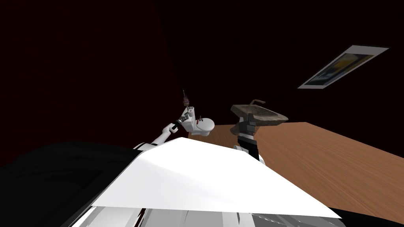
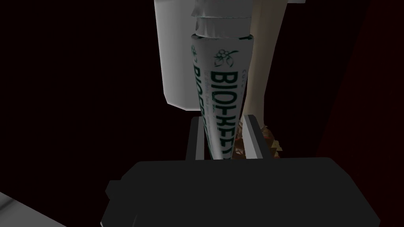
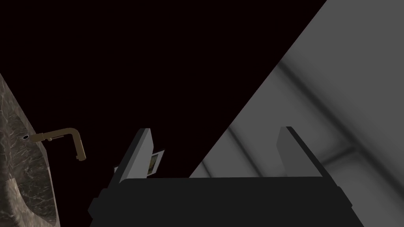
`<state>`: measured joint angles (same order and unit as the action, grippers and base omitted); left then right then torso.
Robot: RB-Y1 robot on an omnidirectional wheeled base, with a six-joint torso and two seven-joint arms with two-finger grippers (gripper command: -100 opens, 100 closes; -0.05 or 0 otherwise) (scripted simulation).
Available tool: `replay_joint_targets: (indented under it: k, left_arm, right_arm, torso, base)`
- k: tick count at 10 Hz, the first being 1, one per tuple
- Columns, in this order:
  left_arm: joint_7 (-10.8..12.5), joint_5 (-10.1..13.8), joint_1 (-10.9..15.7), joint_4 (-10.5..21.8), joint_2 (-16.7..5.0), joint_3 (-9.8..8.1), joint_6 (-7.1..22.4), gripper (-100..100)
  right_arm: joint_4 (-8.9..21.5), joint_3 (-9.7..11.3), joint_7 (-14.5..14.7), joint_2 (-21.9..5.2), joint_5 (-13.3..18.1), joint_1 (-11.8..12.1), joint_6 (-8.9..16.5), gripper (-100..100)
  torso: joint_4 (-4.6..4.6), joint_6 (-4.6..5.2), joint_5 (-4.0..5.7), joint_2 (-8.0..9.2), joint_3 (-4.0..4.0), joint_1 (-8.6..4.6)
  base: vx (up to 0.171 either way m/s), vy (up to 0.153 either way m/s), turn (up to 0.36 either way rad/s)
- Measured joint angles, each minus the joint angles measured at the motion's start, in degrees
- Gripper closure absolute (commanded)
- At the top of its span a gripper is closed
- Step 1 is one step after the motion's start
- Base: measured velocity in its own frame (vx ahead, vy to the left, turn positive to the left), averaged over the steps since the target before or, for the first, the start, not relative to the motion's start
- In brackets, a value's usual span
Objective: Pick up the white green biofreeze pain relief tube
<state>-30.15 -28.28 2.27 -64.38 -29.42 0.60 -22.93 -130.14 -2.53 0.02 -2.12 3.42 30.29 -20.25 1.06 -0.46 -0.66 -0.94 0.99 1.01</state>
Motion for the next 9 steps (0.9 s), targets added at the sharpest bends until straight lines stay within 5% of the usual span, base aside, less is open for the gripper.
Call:
replay_joint_targets:
  k: [9]
  left_arm:
    - [2.0, -1.4, -13.2, -16.6, -0.4, 1.10, 2.4, 100]
  right_arm:
    - [0.0, 0.0, 0.0, 0.0, 0.0, 0.0, 0.0, 0]
  torso:
    - [0.06, 0.00, -0.05, -0.21, 0.13, 0.08]
  base:
    - [0.079, 0.000, 0.056]
